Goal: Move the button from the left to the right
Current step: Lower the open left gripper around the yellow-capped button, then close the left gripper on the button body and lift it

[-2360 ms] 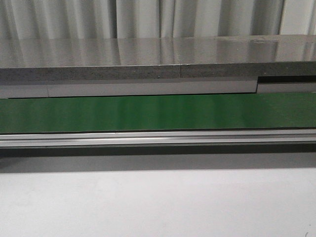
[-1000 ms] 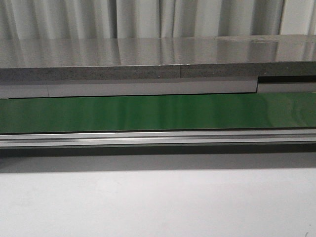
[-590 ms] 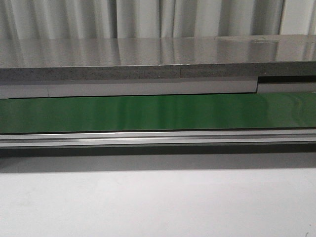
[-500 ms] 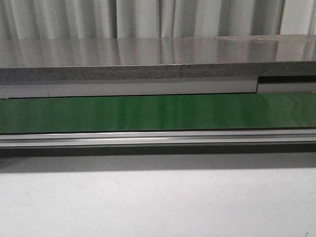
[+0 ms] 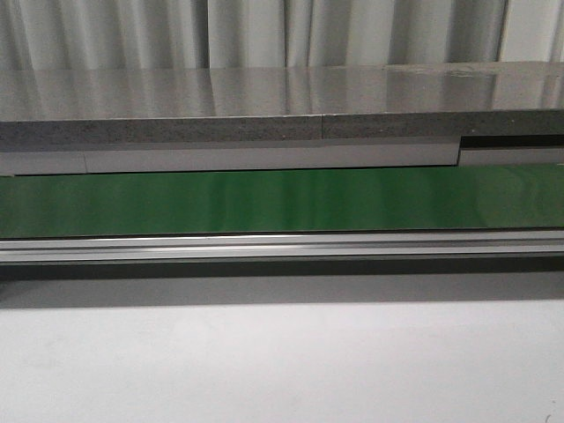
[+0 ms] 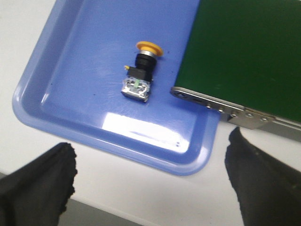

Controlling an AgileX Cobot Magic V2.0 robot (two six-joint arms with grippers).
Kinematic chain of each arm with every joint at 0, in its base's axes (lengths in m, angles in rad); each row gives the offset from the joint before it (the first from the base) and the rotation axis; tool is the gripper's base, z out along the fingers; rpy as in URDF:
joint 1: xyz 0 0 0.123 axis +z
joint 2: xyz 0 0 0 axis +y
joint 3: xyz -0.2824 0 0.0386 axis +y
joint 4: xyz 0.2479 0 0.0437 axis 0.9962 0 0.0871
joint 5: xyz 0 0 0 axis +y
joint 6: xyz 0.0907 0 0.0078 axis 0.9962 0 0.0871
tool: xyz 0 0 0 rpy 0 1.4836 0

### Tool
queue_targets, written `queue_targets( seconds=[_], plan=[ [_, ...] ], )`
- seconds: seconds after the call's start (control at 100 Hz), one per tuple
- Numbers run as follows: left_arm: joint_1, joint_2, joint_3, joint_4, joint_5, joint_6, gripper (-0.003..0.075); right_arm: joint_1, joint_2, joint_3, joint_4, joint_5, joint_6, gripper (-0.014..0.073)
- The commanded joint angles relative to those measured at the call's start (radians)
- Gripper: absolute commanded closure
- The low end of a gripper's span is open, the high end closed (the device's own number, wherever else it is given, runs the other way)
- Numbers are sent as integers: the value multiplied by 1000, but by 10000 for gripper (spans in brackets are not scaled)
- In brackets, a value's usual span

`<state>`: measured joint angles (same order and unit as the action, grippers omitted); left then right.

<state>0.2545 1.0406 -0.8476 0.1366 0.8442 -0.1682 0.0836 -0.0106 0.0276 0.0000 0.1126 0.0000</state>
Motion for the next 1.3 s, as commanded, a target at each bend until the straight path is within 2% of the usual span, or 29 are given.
queue_targets(
  seconds=[0.0,0.19,0.58,0.89,1.14,1.29],
  plan=[
    [37,70,-66,-3,-72,7,103,-3,-19,-15,-6,-78,0,662],
    [90,257,-161,-3,-101,7,103,-3,-19,-15,-6,-78,0,662],
    [99,571,-348,-97,-102,107,103,-3,-19,-15,-6,-78,0,662],
    [101,673,-382,-99,-97,129,103,-3,-19,-15,-6,-78,0,662],
    [141,694,-382,-109,-101,138,103,-3,-19,-15,-6,-78,0,662],
    [146,695,-382,-183,-99,217,103,-3,-19,-15,-6,-78,0,662]
  ],
)
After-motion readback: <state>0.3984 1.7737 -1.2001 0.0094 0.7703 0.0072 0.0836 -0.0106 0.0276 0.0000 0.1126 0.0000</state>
